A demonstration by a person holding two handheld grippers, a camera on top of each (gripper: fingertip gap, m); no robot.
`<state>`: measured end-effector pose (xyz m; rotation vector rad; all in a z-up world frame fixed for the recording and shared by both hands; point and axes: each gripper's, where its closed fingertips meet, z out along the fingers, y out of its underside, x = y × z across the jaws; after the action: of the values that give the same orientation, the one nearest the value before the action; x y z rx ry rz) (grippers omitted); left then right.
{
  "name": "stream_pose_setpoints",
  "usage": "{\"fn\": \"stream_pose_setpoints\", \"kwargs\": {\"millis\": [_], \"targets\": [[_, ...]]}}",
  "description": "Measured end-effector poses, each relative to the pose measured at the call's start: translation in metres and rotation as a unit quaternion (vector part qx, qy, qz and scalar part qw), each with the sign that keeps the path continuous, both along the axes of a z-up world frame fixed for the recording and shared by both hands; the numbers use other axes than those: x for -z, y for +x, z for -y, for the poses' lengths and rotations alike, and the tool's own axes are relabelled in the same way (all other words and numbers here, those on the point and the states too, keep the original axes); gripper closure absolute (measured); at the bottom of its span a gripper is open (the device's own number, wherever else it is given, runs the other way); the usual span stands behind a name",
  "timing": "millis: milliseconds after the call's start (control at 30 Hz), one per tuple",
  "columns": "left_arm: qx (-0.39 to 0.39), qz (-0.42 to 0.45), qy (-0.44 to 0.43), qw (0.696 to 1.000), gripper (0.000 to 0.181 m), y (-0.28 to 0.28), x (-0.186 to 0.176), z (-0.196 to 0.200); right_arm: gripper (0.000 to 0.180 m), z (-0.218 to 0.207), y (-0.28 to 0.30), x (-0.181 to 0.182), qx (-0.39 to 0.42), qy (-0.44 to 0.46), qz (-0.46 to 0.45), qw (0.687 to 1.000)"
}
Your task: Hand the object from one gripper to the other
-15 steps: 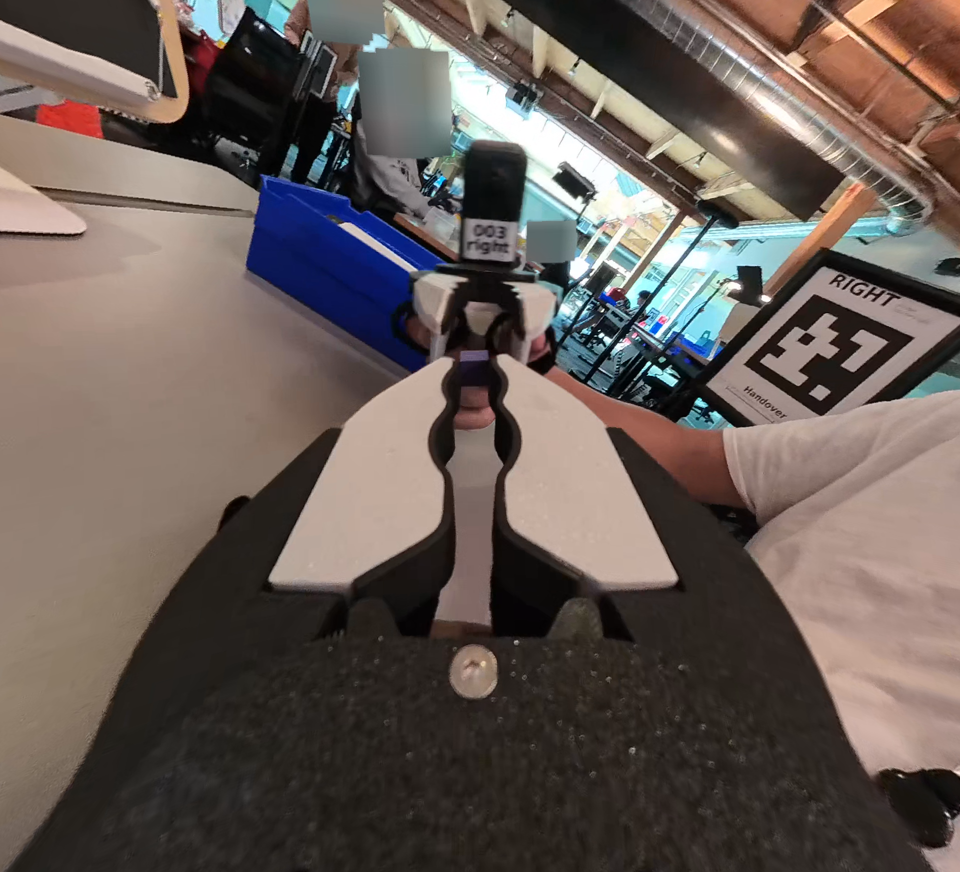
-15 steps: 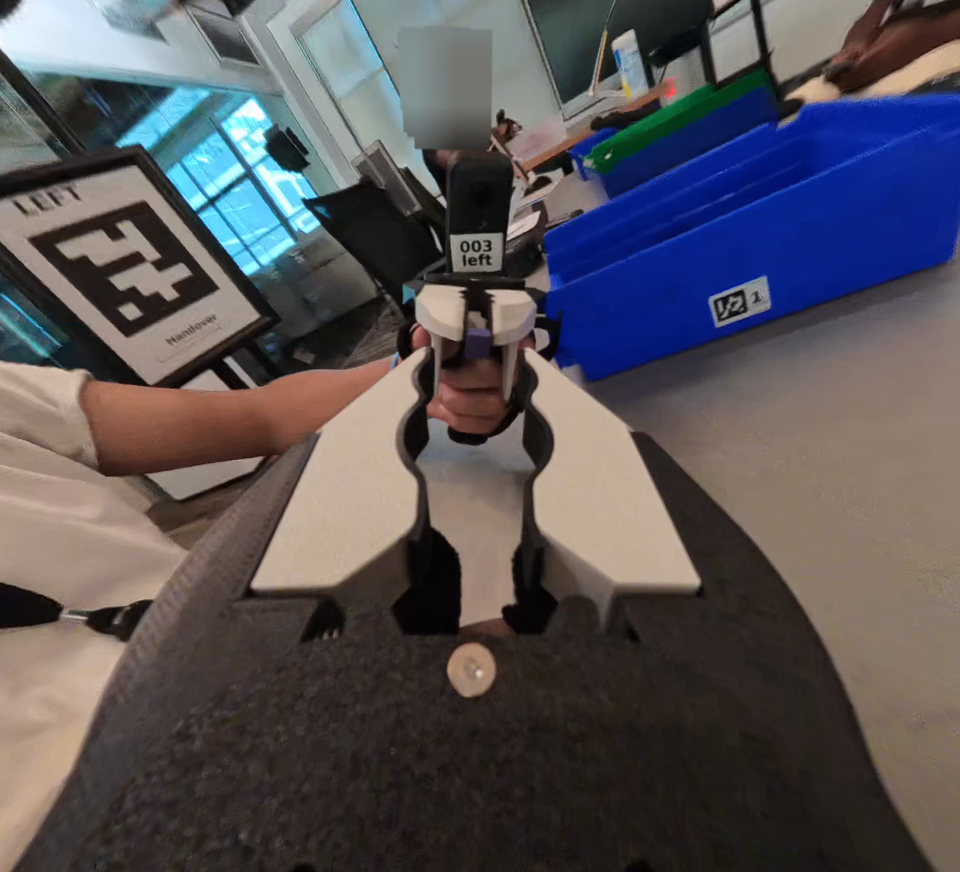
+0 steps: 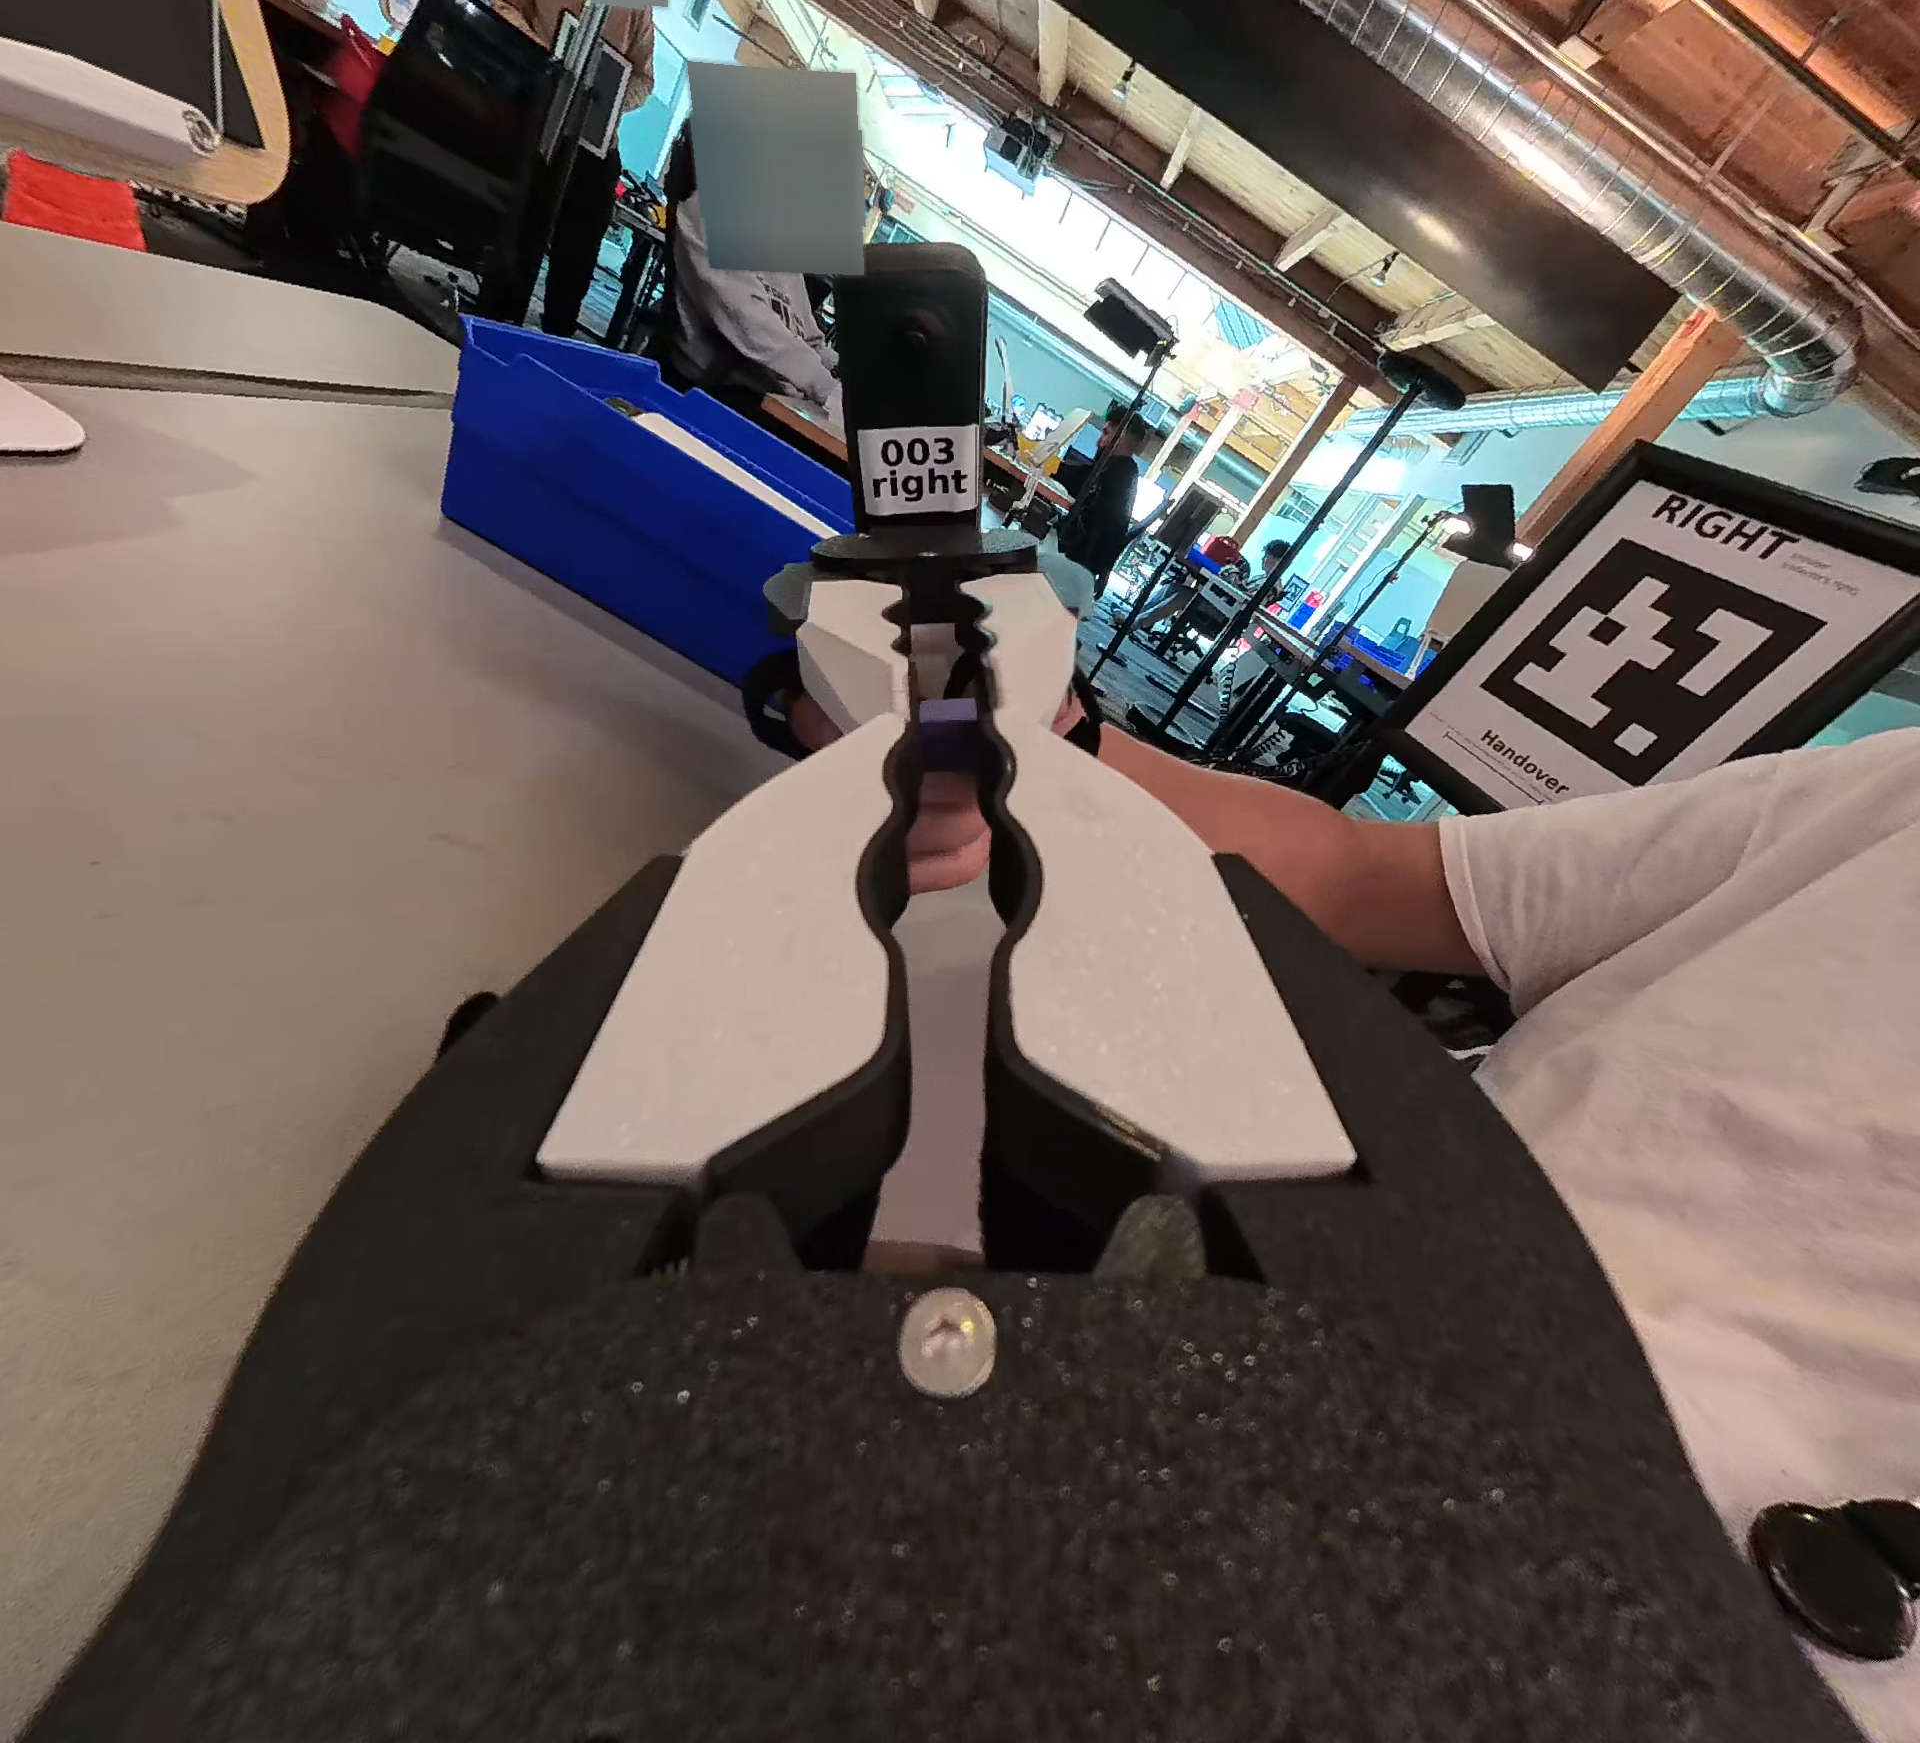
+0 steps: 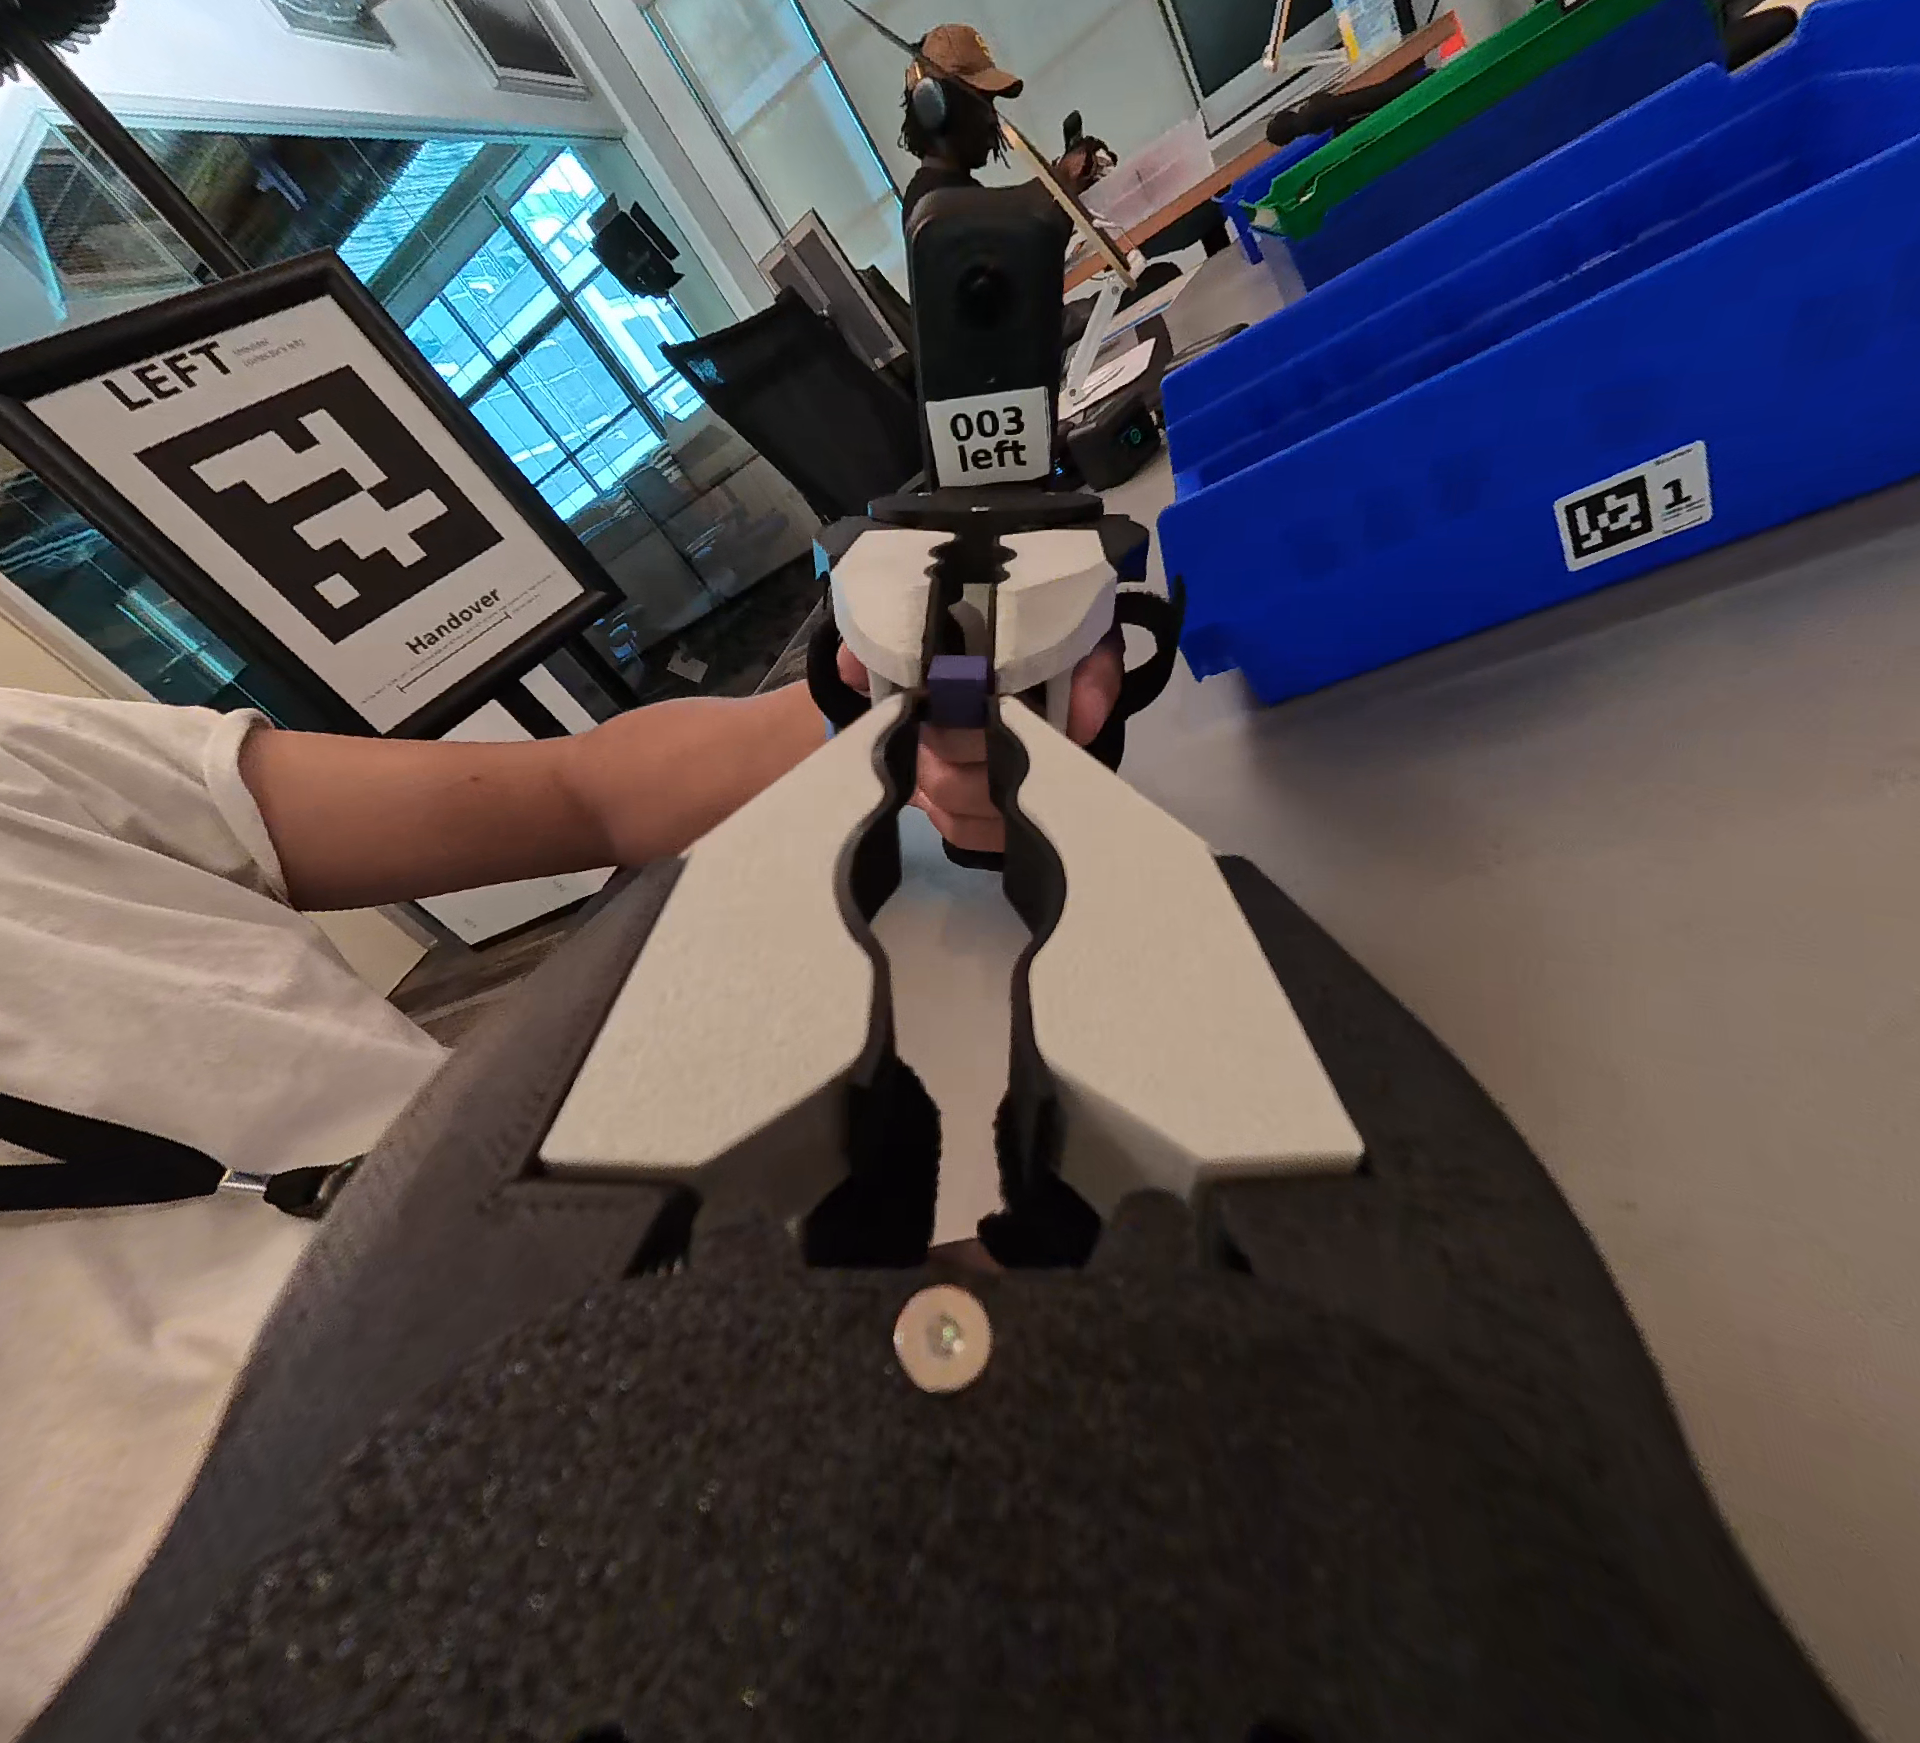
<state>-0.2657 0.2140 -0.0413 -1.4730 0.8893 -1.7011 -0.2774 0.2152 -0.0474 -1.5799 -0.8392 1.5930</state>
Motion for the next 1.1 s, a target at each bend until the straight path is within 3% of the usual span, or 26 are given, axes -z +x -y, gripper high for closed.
{"fn": "stream_pose_setpoints", "kwargs": {"millis": [233,300,367,467,567,633,700,800,900,967,1100], "targets": [[-0.021,-0.015,0.025,0.999,0.167,-0.002,0.003,-0.001,0.170,-0.004,0.004,0.003,0.004,0.008,0.028,1.000],[-0.062,-0.028,0.054,0.996,0.134,-0.010,0.002,-0.005,0.170,-0.011,0.019,-0.005,0.023,0.032,0.072,0.997],[-0.121,-0.068,0.095,0.986,0.123,-0.017,0.009,-0.014,0.170,-0.015,0.051,-0.029,0.056,0.079,0.151,0.984],[-0.150,-0.135,0.102,0.974,0.124,-0.022,0.033,-0.008,0.170,-0.009,0.133,-0.076,0.137,0.151,0.287,0.936],[-0.167,-0.201,0.123,0.957,0.130,-0.026,0.058,0.012,0.170,0.000,0.257,-0.091,0.290,0.159,0.425,0.842],[-0.198,-0.233,0.138,0.942,0.132,-0.031,0.065,0.020,0.169,0.015,0.337,-0.072,0.358,0.096,0.505,0.780],[-0.210,-0.224,0.129,0.943,0.134,-0.033,0.064,0.030,0.170,0.024,0.393,-0.047,0.398,0.022,0.540,0.741],[-0.214,-0.208,0.106,0.948,0.135,-0.034,0.061,0.039,0.170,0.025,0.429,0.002,0.390,-0.082,0.555,0.730],[-0.228,-0.219,0.101,0.943,0.135,-0.043,0.065,0.038,0.170,0.028,0.449,0.058,0.338,-0.148,0.628,0.685],[-0.235,-0.215,0.103,0.942,0.136,-0.047,0.063,0.035,0.170,0.029,0.458,0.085,0.300,-0.167,0.674,0.654],[-0.233,-0.211,0.090,0.945,0.137,-0.050,0.064,0.032,0.169,0.019,0.459,0.107,0.274,-0.154,0.702,0.639]]}}
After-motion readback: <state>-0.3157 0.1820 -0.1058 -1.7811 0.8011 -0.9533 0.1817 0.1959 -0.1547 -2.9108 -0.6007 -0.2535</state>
